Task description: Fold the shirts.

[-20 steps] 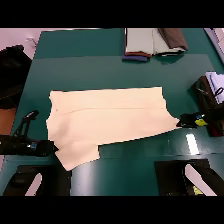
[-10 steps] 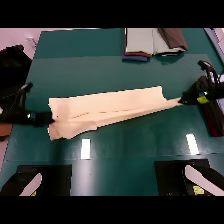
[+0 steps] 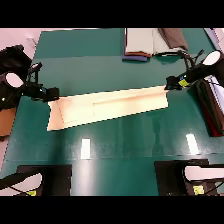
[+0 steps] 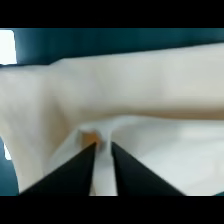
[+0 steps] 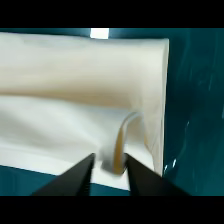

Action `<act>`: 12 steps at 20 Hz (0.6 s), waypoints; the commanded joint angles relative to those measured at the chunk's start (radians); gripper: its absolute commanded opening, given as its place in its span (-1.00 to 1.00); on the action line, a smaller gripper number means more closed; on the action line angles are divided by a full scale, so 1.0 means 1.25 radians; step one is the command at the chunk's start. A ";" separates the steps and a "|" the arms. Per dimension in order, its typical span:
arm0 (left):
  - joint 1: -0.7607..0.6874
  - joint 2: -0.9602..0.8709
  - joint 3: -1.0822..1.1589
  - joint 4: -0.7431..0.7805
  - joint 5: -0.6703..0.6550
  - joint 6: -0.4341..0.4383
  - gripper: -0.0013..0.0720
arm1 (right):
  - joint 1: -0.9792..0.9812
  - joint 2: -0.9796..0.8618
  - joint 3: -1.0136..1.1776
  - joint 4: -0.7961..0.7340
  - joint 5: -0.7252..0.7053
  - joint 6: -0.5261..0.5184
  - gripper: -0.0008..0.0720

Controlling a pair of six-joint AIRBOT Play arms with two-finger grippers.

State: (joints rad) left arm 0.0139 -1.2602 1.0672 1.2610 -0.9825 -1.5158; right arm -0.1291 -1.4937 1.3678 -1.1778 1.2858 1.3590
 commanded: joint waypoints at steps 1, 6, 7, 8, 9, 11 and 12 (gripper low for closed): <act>0.000 -0.029 0.032 -0.016 0.045 -0.002 0.47 | -0.009 -0.073 0.062 0.070 -0.002 0.000 0.18; 0.000 -0.028 0.085 -0.033 -0.054 -0.001 -0.64 | -0.118 -0.082 0.037 0.111 0.082 -0.057 0.32; 0.000 -0.028 0.084 -0.044 -0.060 0.002 -0.89 | -0.144 -0.082 0.009 0.112 0.082 -0.059 0.58; 0.000 -0.028 0.083 -0.070 -0.058 0.005 -0.89 | -0.167 -0.083 -0.025 0.117 0.071 -0.062 0.66; -0.003 -0.030 0.083 -0.096 -0.058 0.005 -0.89 | -0.183 -0.091 -0.050 0.136 0.065 -0.079 0.66; -0.037 -0.030 0.083 -0.102 -0.043 0.004 -0.89 | -0.210 -0.124 -0.091 0.213 0.066 -0.106 0.65; -0.065 -0.030 0.083 -0.103 -0.030 0.004 -0.89 | -0.211 -0.142 -0.102 0.246 0.063 -0.114 0.65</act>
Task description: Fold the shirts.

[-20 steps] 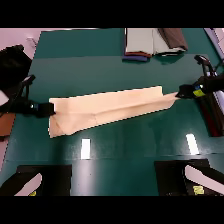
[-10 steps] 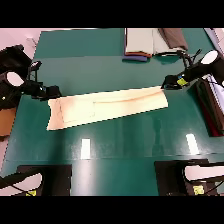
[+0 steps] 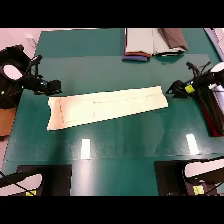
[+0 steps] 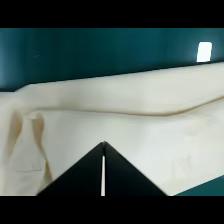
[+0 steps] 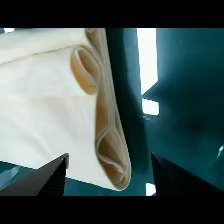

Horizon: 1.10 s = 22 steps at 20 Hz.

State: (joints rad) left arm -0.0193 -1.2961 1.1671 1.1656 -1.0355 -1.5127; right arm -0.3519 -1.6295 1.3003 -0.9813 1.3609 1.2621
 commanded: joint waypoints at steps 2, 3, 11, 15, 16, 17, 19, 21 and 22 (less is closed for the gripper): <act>-0.096 -0.006 0.003 -0.027 0.040 -0.005 -0.89 | -0.017 -0.068 -0.052 0.140 -0.006 -0.052 0.64; -0.122 -0.012 0.003 -0.027 0.050 -0.015 -0.89 | 0.000 -0.082 -0.046 0.145 -0.009 -0.053 0.64; -0.282 -0.132 0.004 -0.118 0.186 -0.043 -0.89 | 0.088 -0.078 0.096 0.142 0.045 -0.104 -0.94; -0.354 -0.247 0.079 -0.146 0.211 -0.043 -0.89 | 0.128 0.036 0.181 0.143 0.049 -0.067 -0.94; -0.368 -0.277 0.108 -0.146 0.210 -0.043 -0.89 | 0.146 0.062 0.204 0.143 0.049 -0.050 -0.94; -0.381 -0.306 0.136 -0.145 0.205 -0.042 -0.89 | 0.169 0.088 0.228 0.143 0.050 -0.043 -0.94; -0.394 -0.353 0.176 -0.143 0.179 -0.042 -0.89 | 0.217 0.125 0.277 0.142 0.051 -0.029 -0.94; -0.393 -0.368 0.184 -0.132 0.165 -0.043 -0.89 | 0.263 0.145 0.332 0.142 0.052 -0.006 -0.94; -0.394 -0.369 0.184 -0.117 0.164 -0.044 -0.89 | 0.283 0.147 0.359 0.141 0.052 0.003 -0.94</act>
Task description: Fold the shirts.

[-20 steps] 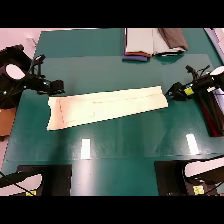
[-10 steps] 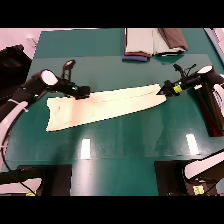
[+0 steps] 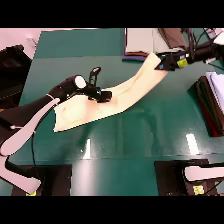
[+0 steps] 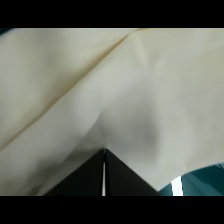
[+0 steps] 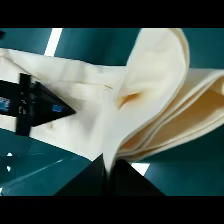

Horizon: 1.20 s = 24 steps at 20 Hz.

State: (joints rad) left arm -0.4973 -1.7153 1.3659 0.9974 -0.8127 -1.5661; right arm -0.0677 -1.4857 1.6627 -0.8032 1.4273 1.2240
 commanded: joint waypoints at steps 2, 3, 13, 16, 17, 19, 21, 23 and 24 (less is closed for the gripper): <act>-0.011 -0.034 0.025 0.020 -0.013 -0.004 -0.89 | 0.098 0.031 0.114 -0.002 -0.002 0.050 -0.94; -0.011 -0.034 0.025 0.020 -0.014 -0.004 -0.89 | 0.119 0.031 0.128 -0.002 -0.002 0.056 -0.94; 0.137 0.146 0.063 0.107 -0.111 -0.003 -0.89 | 0.319 0.023 0.141 0.000 -0.083 0.077 -0.94; 0.254 0.306 0.063 0.206 -0.139 -0.003 -0.89 | 0.441 -0.025 0.141 0.008 -0.175 0.074 -0.94; 0.294 0.363 0.063 0.243 -0.141 -0.003 -0.89 | 0.487 -0.052 0.141 0.035 -0.216 0.062 -0.94; 0.364 0.458 0.063 0.294 -0.140 -0.003 -0.89 | 0.586 -0.125 0.141 0.123 -0.331 0.000 -0.94; 0.425 0.528 0.062 0.302 -0.144 -0.003 -0.89 | 0.673 -0.199 0.149 0.175 -0.442 -0.080 -0.36; 0.468 0.566 0.063 0.303 -0.157 -0.003 -0.89 | 0.719 -0.259 0.201 0.142 -0.453 -0.082 -0.06; 0.479 0.576 0.062 0.304 -0.168 -0.003 -0.89 | 0.721 -0.273 0.227 0.112 -0.435 -0.077 -0.08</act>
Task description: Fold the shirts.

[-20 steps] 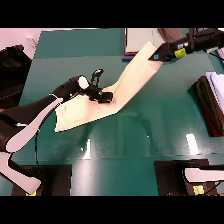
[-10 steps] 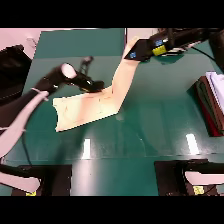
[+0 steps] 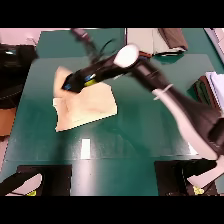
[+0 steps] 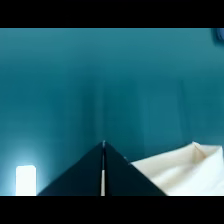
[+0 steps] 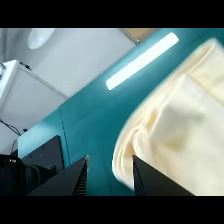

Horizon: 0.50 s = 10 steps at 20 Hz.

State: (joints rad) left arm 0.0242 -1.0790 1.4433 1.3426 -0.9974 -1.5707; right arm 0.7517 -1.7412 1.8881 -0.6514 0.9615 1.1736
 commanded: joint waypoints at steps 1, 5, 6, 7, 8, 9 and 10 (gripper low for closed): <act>0.063 0.070 0.000 0.031 -0.033 0.001 -0.89 | 0.058 -0.068 0.057 -0.051 -0.045 -0.015 -0.18; 0.018 0.070 -0.003 0.031 -0.047 0.010 -0.89 | -0.041 -0.008 -0.002 -0.194 0.041 0.049 -0.18; -0.003 0.070 -0.003 0.031 -0.042 0.010 -0.89 | -0.083 0.018 -0.049 -0.201 0.052 0.055 -0.18; -0.024 0.070 -0.003 0.031 -0.039 0.010 -0.89 | -0.125 0.042 -0.098 -0.215 0.069 0.067 -0.18; -0.046 0.070 -0.003 0.030 -0.038 0.010 -0.89 | -0.172 0.064 -0.152 -0.225 0.098 0.077 -0.19; -0.064 0.070 -0.003 0.030 -0.036 0.010 -0.89 | -0.217 0.079 -0.199 -0.235 0.122 0.088 -0.19; -0.083 0.070 -0.003 0.030 -0.028 0.010 -0.89 | -0.264 0.089 -0.248 -0.232 0.142 0.088 -0.14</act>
State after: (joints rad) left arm -0.0219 -0.9958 1.4399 1.3781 -1.0454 -1.5608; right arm 0.5549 -1.6802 1.7180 -0.8948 1.0554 1.2499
